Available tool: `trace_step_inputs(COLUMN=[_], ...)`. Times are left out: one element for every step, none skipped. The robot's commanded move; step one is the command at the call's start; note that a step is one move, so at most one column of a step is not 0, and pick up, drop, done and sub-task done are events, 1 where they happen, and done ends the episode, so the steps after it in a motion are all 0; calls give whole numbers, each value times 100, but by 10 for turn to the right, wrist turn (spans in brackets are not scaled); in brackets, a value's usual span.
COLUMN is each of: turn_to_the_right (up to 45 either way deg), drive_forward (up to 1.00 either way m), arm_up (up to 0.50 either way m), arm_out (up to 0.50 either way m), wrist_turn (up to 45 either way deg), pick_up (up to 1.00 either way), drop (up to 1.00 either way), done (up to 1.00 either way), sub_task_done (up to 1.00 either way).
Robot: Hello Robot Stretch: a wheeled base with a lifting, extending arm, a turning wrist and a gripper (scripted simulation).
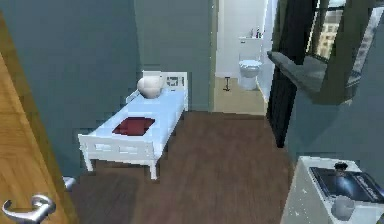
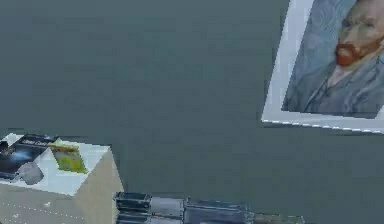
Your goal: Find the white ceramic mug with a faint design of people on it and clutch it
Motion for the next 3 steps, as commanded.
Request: trace_step_inputs(turn_to_the_right=[450, 150, 30], drive_forward=[0, 0, 0], arm_up=[0, 0, 0], arm_out=[0, 0, 0], wrist_turn=[0, 0, 0], pick_up=[0, 0, 0], drop=[0, 0, 0], done=[0, 0, 0], sub_task_done=[0, 0, 0])
